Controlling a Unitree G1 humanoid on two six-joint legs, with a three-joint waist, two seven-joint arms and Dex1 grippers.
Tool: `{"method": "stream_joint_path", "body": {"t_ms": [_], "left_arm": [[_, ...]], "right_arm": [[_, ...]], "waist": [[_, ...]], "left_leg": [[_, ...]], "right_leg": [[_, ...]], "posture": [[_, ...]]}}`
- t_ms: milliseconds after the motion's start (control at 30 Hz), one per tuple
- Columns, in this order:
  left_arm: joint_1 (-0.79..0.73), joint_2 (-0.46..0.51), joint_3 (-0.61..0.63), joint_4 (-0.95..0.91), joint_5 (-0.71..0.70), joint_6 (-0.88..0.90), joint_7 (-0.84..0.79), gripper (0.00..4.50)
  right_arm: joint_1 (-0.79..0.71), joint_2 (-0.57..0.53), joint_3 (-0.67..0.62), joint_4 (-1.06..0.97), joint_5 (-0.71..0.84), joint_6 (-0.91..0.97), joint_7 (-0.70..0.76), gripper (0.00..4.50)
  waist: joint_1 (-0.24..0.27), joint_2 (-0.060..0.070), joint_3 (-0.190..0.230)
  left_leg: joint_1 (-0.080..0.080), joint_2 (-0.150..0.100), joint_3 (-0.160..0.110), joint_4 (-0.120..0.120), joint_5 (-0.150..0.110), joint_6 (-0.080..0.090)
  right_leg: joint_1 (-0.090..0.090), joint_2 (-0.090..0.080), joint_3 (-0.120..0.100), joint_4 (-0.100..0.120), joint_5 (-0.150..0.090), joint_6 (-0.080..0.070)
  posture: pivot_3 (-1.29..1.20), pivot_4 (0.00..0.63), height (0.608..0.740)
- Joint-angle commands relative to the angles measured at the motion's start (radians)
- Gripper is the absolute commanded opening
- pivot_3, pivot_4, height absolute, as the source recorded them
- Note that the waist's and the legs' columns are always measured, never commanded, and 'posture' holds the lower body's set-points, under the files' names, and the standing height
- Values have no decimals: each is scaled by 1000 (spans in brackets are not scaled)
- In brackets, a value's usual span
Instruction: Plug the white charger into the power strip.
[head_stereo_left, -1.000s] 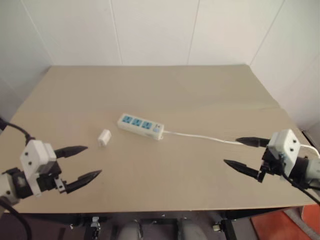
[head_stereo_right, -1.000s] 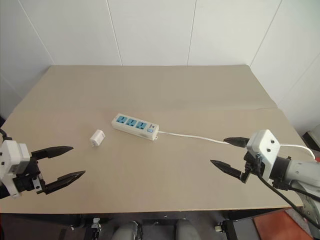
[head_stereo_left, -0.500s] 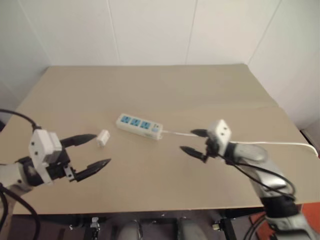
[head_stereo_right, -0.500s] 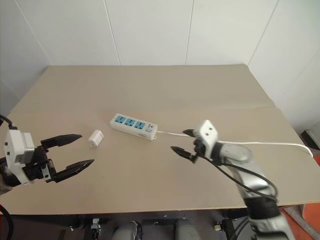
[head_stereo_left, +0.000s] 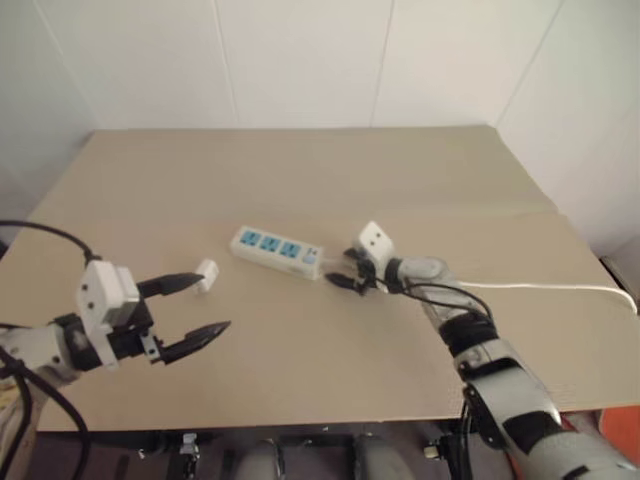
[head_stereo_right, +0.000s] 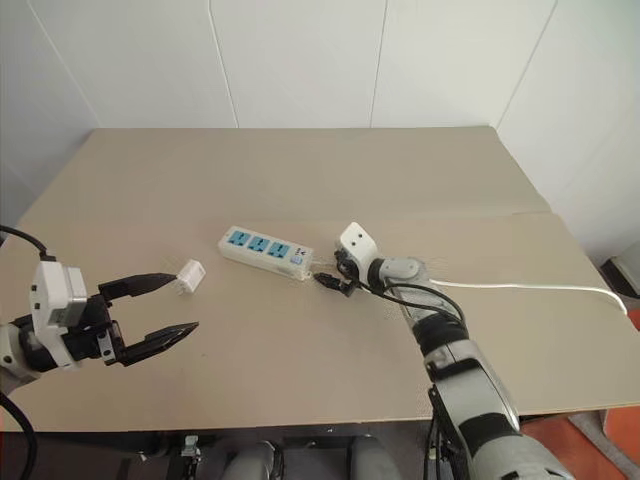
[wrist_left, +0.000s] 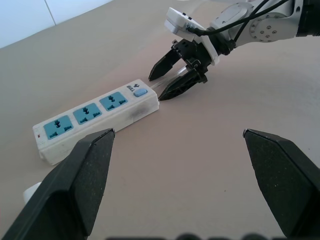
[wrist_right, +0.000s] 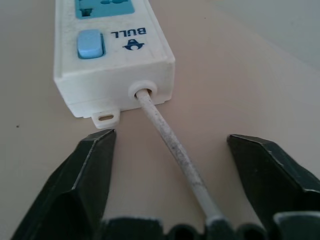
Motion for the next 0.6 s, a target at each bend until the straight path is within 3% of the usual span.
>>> {"method": "stream_joint_path", "body": {"t_ms": [33, 200, 300, 600], "left_arm": [[8, 4, 20, -21, -14, -22, 2, 4500], [22, 4, 28, -26, -13, -23, 5, 4500], [27, 2, 26, -31, -14, -23, 8, 4500], [30, 13, 19, -22, -16, -20, -2, 4500]], "right_arm": [[-10, 2, -11, 59, -14, -50, 29, 2838], [59, -30, -6, -31, -5, -72, 115, 1108], [161, -61, -14, -210, 8, -51, 126, 115], [549, -217, -32, -865, 59, 144, 131, 7]], "waist": [[-5, 0, 0], [-7, 0, 0], [-4, 0, 0], [12, 0, 0]], "left_leg": [[0, 0, 0, 0, 0, 0], [0, 0, 0, 0, 0, 0], [0, 0, -1, 0, 0, 0], [0, 0, -1, -1, 0, 0]], "right_leg": [[0, 0, 0, 0, 0, 0], [1, 0, 0, 0, 0, 0], [1, 0, 0, 0, 0, 0], [1, 0, -1, -1, 0, 0]], "posture": [[0, 150, 740], [0, 150, 740], [0, 150, 740], [0, 150, 740]]}}
